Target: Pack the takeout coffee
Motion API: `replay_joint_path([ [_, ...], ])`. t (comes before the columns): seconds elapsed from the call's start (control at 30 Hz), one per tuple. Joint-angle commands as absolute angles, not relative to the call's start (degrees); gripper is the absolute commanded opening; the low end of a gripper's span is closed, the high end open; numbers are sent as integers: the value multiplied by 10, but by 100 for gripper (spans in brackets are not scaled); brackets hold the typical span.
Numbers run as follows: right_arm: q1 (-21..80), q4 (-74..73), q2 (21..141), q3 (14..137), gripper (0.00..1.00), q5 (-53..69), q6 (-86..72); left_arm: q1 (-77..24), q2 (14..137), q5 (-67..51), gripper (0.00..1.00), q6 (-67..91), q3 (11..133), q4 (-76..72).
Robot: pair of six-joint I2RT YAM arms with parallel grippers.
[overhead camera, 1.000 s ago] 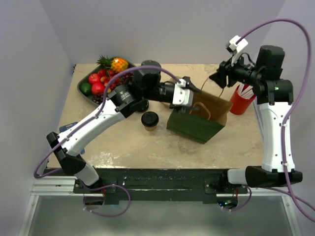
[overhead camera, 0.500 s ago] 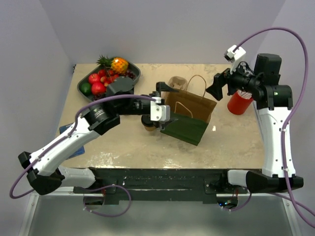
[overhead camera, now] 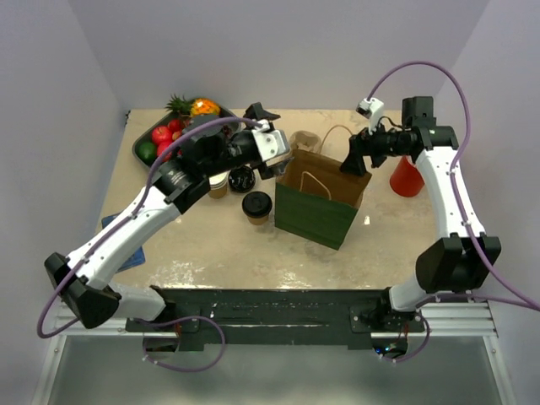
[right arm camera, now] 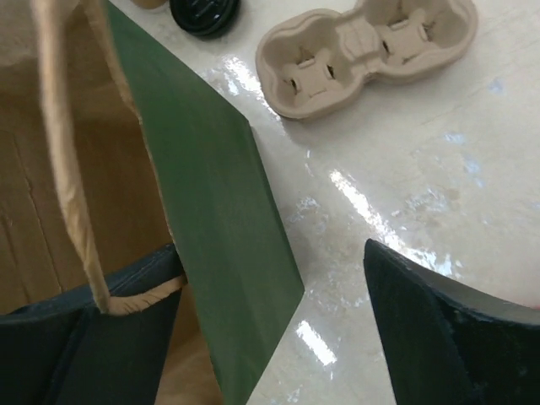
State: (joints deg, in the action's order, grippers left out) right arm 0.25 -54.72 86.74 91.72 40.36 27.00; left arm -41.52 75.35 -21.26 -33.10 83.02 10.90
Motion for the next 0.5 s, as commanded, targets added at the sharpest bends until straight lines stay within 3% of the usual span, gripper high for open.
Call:
replay_joint_path([
  [0.0,3,-557,895,954,81,483,342,-397,790,-154,100,-279,827,50],
  [0.17,2,-667,942,1031,50,515,431,-380,822,-139,100,-279,856,54],
  [0.2,2,-673,940,1033,35,517,445,-376,825,-143,99,-279,857,54],
  [0.3,2,-669,917,1014,16,523,447,-373,819,-145,100,-289,846,40],
  [0.4,4,-639,866,977,0,509,438,-371,804,-141,100,-286,822,24],
  [0.47,10,-624,818,948,0,497,448,-370,792,-138,100,-280,804,18],
])
